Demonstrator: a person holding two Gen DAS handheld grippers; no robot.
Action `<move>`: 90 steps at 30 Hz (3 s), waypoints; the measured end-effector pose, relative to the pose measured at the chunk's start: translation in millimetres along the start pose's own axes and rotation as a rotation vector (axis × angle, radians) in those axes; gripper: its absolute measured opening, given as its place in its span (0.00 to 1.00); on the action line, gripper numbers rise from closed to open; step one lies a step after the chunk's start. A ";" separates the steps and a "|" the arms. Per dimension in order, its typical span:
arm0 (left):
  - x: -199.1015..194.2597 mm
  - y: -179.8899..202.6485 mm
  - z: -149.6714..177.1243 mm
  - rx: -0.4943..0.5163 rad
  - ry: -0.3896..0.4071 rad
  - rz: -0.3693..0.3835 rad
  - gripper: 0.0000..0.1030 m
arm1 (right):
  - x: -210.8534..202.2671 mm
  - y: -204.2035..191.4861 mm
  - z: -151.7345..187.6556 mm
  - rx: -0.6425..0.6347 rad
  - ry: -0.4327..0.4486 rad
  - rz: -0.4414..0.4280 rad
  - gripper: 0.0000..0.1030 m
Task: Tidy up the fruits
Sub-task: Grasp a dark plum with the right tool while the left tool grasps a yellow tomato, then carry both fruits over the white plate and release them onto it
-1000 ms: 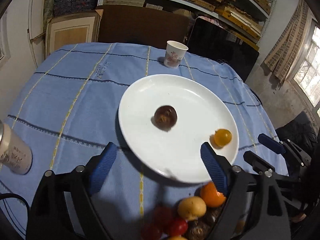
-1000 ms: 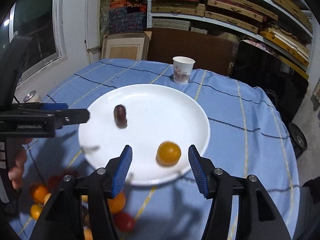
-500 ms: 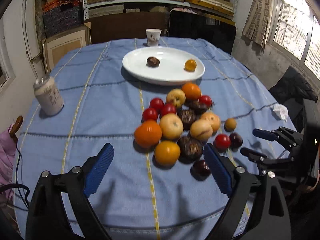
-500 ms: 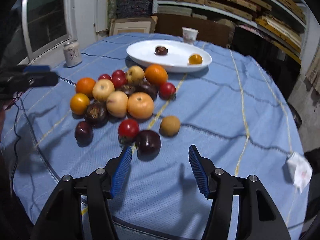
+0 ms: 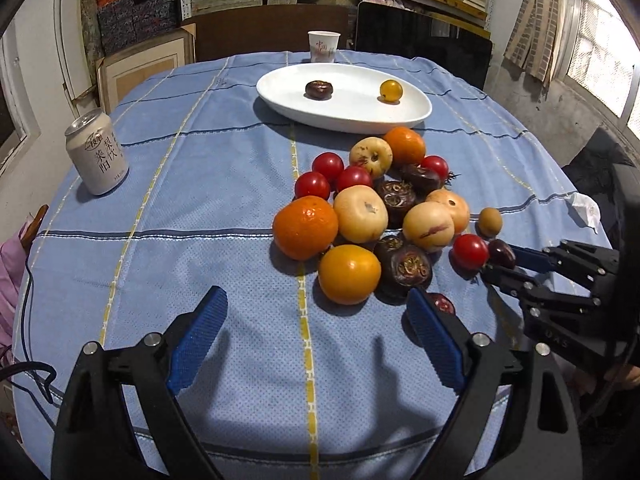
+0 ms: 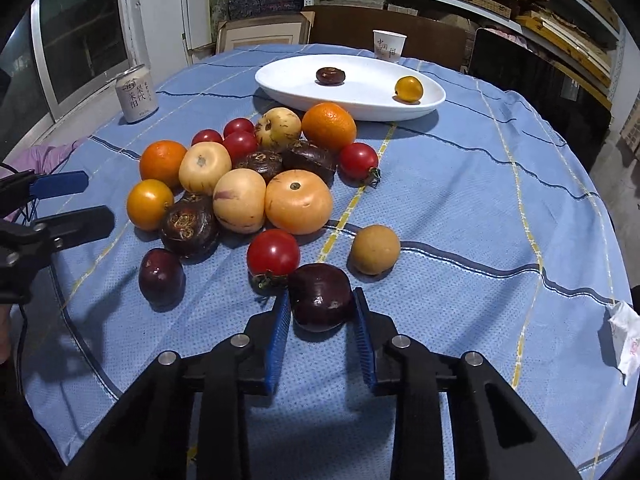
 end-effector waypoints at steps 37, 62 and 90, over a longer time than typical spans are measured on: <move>7.7 -2.6 9.1 -0.014 0.004 0.019 0.36 | -27.2 14.4 -2.1 0.111 0.143 -0.138 0.31; -50.5 7.7 -75.4 0.030 0.183 0.093 0.36 | -76.3 28.3 -83.8 0.038 0.306 -0.072 0.31; 202.4 -5.6 -168.1 -0.031 -0.023 0.012 0.36 | 109.2 86.6 -189.2 0.030 0.188 -0.009 0.31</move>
Point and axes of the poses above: each gripper's, at about its wrist camera, not at the fingertips, and x roughly the way its jaws point, y to its right, z to its underside, the point moved 3 cm from there along x, roughly the way its jaws point, and after that the axes turned 13 degrees about y, right-handed, at the moved point
